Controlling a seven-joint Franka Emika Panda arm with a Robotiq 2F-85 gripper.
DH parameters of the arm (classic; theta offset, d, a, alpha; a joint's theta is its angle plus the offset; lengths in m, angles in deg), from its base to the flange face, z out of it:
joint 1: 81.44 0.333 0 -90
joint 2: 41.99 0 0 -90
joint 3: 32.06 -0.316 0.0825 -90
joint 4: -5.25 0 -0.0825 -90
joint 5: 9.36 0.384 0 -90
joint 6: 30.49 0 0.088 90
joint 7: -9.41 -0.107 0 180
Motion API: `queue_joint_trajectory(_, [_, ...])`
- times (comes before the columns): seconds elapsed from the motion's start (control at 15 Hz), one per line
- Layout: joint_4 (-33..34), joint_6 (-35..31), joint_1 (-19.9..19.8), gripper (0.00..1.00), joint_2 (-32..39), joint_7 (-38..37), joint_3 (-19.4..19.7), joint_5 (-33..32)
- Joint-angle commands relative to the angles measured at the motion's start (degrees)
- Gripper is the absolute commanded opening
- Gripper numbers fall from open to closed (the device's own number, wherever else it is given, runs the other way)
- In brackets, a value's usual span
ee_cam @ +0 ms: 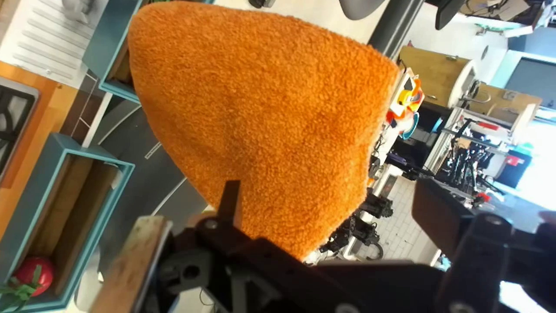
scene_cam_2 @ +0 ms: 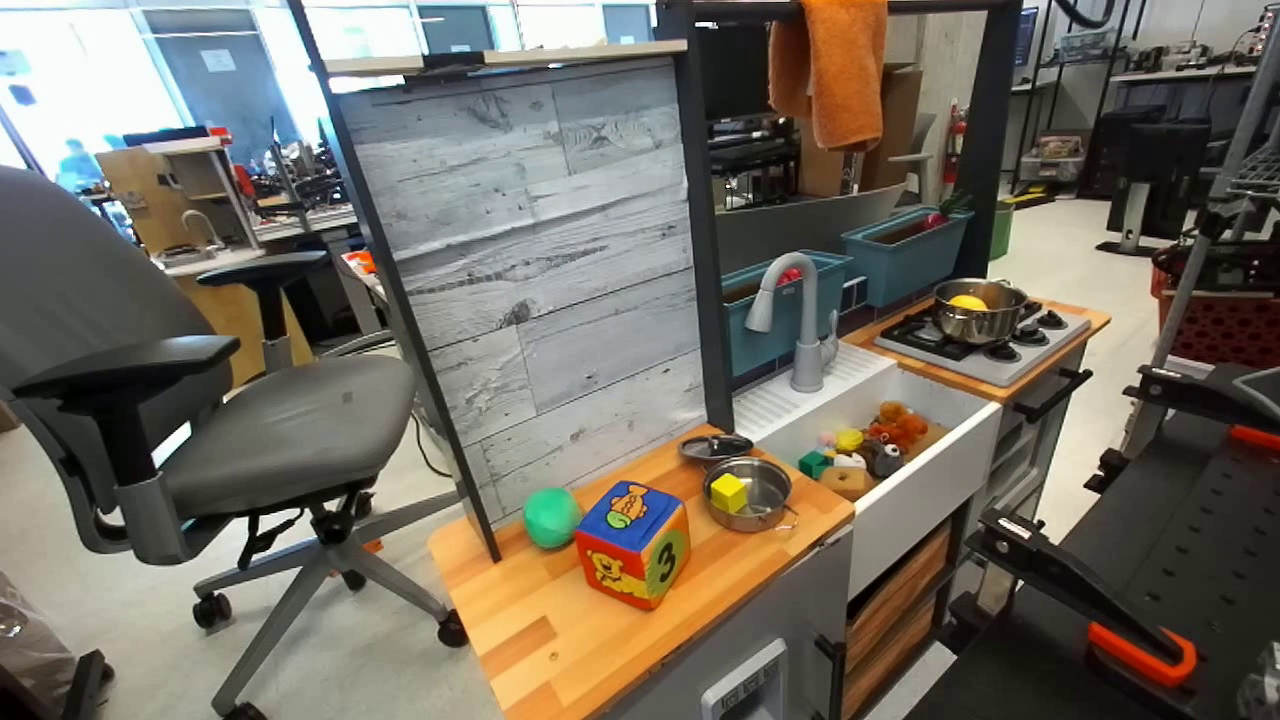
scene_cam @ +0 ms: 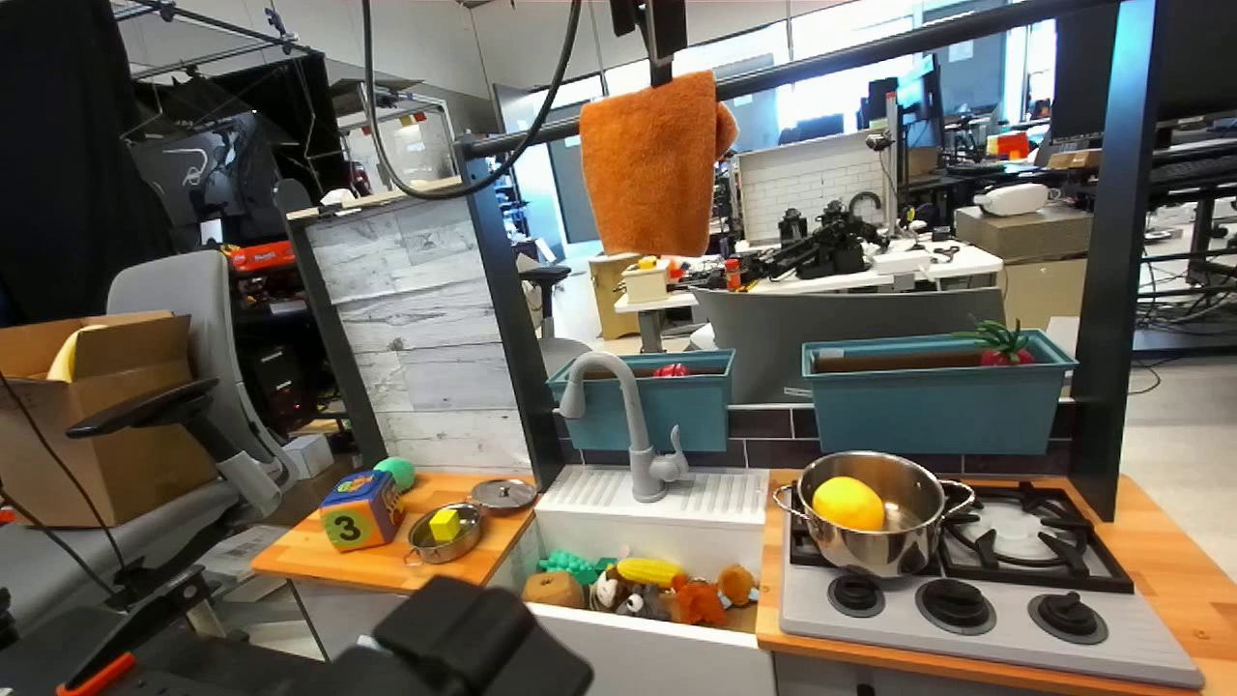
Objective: Pick up the towel on the rack
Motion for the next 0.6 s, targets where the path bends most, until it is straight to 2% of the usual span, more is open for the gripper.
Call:
queue_joint_trajectory(0.0, [2.1, -4.4, 1.2, 1.00, 2.4, -0.5, -0.5, 2.2])
queue_joint_trajectory(0.4, [9.1, -8.6, 2.5, 1.00, 9.8, -7.0, -0.5, 0.2])
queue_joint_trajectory(0.47, [10.0, -8.8, 2.6, 0.75, 10.7, -8.2, -0.3, -0.5])
queue_joint_trajectory(0.53, [10.9, -8.7, 2.6, 0.74, 11.5, -9.2, -0.2, -1.1])
